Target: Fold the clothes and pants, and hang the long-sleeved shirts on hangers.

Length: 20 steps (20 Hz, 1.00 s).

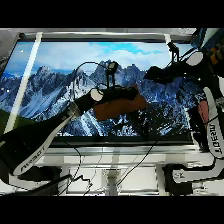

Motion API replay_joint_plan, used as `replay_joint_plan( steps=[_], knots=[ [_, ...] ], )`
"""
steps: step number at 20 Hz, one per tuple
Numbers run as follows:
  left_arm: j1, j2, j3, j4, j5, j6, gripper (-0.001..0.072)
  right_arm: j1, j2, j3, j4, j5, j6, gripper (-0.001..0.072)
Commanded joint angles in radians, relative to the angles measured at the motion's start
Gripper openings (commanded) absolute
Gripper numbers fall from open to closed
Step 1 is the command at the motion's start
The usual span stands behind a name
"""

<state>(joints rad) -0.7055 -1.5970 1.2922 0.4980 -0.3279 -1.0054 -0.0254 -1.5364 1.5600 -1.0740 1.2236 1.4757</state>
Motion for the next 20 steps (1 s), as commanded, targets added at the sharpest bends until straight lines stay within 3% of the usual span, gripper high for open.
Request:
replay_joint_plan(
  steps=[1, 3, 5, 10, 11, 14, 20],
  knots=[
    [-0.011, -0.002, 0.0, -0.002, 0.029, 0.0, 0.0699, -0.03, 0.004, -0.008, -0.214, -0.028, -0.029, 0.0638],
    [0.028, 0.031, 0.0, -0.002, 0.001, 0.0, 0.0699, -0.047, -0.023, -0.009, -0.328, -0.035, -0.023, 0.0616],
    [0.077, 0.066, 0.0, -0.002, -0.033, 0.0, 0.0699, -0.082, -0.073, -0.009, -0.302, 0.005, -0.038, 0.0555],
    [0.18, 0.101, 0.0, -0.002, -0.094, 0.0, 0.0699, -0.126, -0.258, -0.009, 0.293, 0.205, -0.372, 0.055],
    [0.193, 0.101, 0.0, -0.002, -0.115, 0.0, 0.0699, -0.119, -0.285, -0.009, 0.291, 0.168, -0.375, 0.056],
    [0.223, 0.101, 0.0, -0.002, -0.164, 0.0, 0.0698, -0.072, -0.333, -0.009, 0.186, 0.034, -0.362, 0.0693],
    [0.235, 0.1, 0.0, -0.001, -0.163, 0.0, 0.0699, 0.028, -0.392, -0.006, 0.116, -0.088, -0.303, 0.069]
  ],
)
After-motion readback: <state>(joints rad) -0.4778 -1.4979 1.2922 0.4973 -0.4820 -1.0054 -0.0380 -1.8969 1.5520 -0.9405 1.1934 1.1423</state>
